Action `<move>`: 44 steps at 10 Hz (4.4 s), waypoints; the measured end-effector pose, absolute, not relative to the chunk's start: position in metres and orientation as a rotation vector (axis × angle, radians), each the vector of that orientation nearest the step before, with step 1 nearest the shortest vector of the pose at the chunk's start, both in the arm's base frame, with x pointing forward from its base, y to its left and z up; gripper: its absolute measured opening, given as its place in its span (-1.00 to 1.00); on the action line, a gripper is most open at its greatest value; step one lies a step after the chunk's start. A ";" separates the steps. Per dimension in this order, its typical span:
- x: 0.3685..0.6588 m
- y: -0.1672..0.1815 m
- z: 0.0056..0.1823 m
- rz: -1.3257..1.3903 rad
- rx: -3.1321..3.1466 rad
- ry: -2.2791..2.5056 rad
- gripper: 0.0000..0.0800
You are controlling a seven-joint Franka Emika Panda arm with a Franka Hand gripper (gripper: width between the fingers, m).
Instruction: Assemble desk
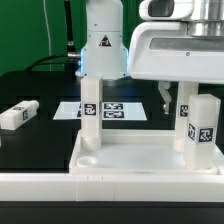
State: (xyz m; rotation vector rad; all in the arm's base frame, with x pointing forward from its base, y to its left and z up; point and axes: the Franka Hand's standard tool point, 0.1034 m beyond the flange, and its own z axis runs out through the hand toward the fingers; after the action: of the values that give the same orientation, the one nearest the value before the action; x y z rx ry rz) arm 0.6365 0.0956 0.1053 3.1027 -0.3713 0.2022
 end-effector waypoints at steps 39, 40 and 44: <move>0.594 0.010 0.149 0.201 2.969 -1.021 0.62; 0.592 0.005 0.149 0.215 2.992 -0.962 0.62; 0.534 -0.084 0.136 0.244 3.031 -0.838 0.62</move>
Offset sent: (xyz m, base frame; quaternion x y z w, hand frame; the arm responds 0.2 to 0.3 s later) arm -0.0017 0.0017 0.0007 -0.0033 0.0015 -0.1827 0.9832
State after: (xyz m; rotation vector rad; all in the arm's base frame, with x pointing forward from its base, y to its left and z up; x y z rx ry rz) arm 0.5343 -0.0844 0.1362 3.0312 -0.8379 0.2436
